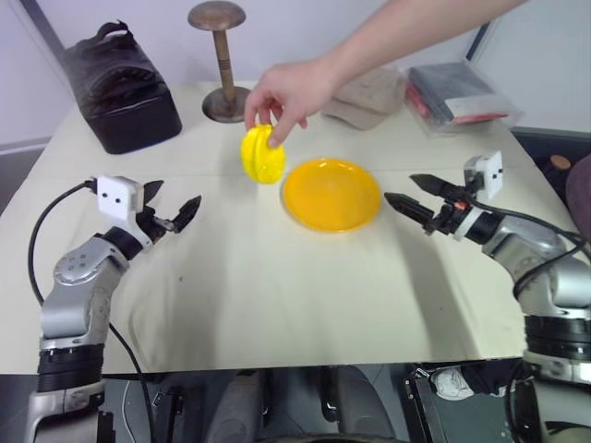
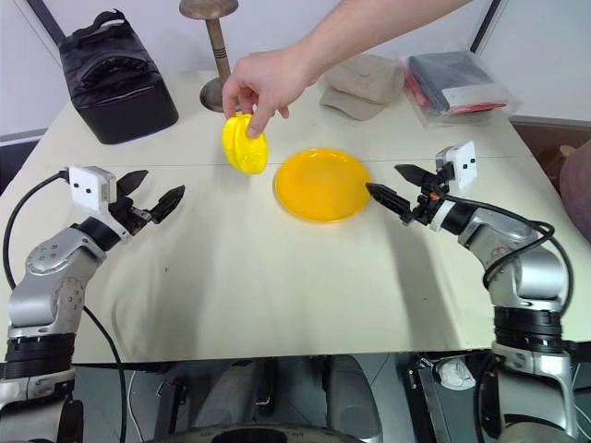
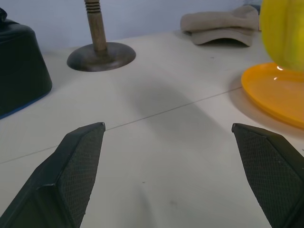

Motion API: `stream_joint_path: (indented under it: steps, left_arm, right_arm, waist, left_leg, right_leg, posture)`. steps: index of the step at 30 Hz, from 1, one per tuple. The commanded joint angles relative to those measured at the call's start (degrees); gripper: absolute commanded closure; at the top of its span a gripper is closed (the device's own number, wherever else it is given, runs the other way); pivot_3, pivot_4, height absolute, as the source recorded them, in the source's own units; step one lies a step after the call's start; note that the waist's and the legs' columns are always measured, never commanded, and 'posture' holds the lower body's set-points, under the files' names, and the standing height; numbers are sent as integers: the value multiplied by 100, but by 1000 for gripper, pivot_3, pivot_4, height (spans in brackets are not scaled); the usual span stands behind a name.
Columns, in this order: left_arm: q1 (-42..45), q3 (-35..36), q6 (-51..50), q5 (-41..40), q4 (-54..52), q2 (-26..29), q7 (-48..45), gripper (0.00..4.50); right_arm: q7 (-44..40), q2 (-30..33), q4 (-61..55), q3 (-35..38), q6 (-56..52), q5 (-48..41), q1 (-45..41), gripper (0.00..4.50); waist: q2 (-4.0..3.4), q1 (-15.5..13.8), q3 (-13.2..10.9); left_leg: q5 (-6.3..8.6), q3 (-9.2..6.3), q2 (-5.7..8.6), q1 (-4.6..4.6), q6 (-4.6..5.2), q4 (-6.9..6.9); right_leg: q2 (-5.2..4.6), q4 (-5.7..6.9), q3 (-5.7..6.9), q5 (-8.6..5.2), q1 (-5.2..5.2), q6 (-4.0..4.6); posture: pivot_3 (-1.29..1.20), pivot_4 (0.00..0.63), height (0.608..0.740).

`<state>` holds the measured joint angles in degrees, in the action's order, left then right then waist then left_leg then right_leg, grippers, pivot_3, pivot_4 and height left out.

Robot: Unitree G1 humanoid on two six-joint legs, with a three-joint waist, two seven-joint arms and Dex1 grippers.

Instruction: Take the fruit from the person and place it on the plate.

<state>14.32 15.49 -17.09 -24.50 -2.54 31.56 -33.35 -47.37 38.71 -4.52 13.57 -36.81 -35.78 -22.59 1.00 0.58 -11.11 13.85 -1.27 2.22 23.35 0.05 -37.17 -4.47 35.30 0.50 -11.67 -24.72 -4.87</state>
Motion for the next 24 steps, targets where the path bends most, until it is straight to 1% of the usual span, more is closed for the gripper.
stream_joint_path:
  steps: [1, 4, 7, 10, 14, 24]
  left_arm:
    - [216, 176, -43, -423, -176, 60, -336, 0]
    - [571, 106, -279, -784, -242, 85, -639, 0]
    - [994, -62, -346, -863, -44, 41, -862, 0]
    - [1358, -338, -386, -858, 188, -66, -1173, 0]
    - [1609, -579, -421, -864, 368, -149, -1518, 0]
    - [2103, -873, -44, -472, 1065, -498, -1630, 0]
  right_arm:
    - [-106, 154, -406, -42, -244, -184, -15, 20]
    - [-32, 97, -451, -127, -252, -97, -94, 20]
    - [54, 5, -404, -203, -192, -39, -177, 20]
    - [153, -95, -359, -282, -92, 50, -208, 20]
    - [274, -186, -397, -291, -17, 129, -174, 20]
    - [554, -293, -538, -207, 84, 180, 22, 20]
  waist:
    - [0, 0, 0]
    - [1, -11, 0]
    - [1, -20, 0]
    - [1, -17, 0]
    - [1, -6, 0]
    - [1, -4, 0]
  left_leg:
    - [0, 0, 0, 0, 0, 0]
    - [0, -1, -1, 1, 0, -2]
    - [0, 1, 2, 3, 0, -6]
    - [0, 3, 3, 2, 0, -6]
    - [0, 3, 3, 2, 0, -5]
    - [-1, 3, 2, 1, 1, -6]
  right_leg:
    - [0, 0, 0, 0, 0, 0]
    - [1, 0, 1, 0, 0, 0]
    - [0, -1, 1, 0, 0, -1]
    - [3, -1, 3, 1, 2, -2]
    - [10, 0, 6, 2, 2, -4]
    - [16, 0, 6, 2, 2, -5]
  posture:
    - [0, 150, 740]
    - [0, 150, 740]
    - [0, 150, 740]
    - [0, 150, 740]
    - [0, 150, 740]
    - [0, 150, 740]
